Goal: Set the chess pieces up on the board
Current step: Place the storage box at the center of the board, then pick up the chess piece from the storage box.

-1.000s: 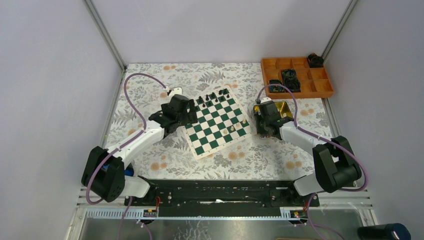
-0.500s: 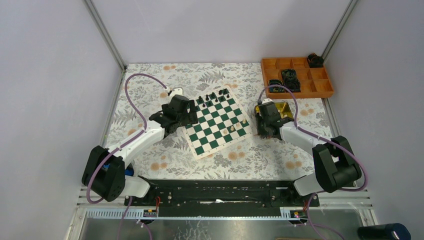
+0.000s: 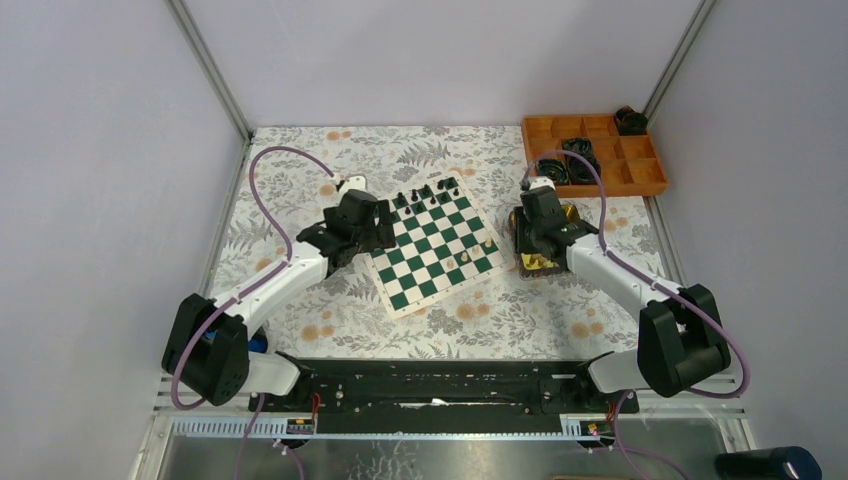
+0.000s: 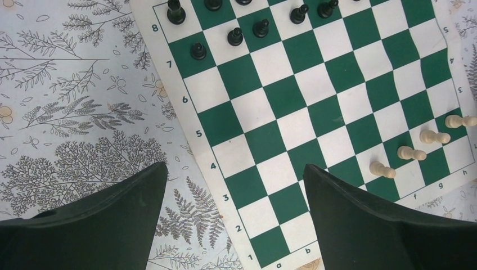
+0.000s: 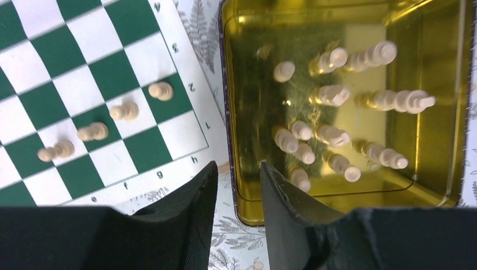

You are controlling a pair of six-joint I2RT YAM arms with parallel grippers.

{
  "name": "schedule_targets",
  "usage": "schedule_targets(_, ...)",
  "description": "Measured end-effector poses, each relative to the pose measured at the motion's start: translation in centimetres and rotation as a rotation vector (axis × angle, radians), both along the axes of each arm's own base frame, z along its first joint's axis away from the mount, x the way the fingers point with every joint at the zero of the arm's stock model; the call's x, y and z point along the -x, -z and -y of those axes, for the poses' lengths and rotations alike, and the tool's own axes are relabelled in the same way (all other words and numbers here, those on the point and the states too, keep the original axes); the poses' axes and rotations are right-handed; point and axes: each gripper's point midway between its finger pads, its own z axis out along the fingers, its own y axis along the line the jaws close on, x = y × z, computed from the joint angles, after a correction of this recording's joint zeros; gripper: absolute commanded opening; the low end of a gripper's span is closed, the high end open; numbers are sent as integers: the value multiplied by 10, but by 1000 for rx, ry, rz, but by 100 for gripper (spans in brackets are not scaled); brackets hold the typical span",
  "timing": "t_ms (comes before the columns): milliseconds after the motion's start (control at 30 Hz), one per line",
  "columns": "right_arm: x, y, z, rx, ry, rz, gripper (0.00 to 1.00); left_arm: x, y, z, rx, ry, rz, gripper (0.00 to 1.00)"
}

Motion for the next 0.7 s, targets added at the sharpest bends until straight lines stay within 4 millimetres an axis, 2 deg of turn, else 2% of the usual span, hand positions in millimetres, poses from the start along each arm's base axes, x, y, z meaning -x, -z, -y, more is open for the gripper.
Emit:
schedule_targets(200, -16, -21, 9, 23, 78, 63, 43, 0, -10, 1, 16, 7, 25, 99)
schedule_targets(367, -27, -28, 41, 48, 202, 84, 44, 1, -17, 1, 29, 11, 42, 99)
schedule_targets(533, -37, -27, 71, 73, 307, 85, 44, 5, -13, -1, 23, 14, 36, 99)
schedule_targets(700, -41, -18, 83, 86, 352, 59, 45, 7, -12, -2, 17, 19, 35, 99)
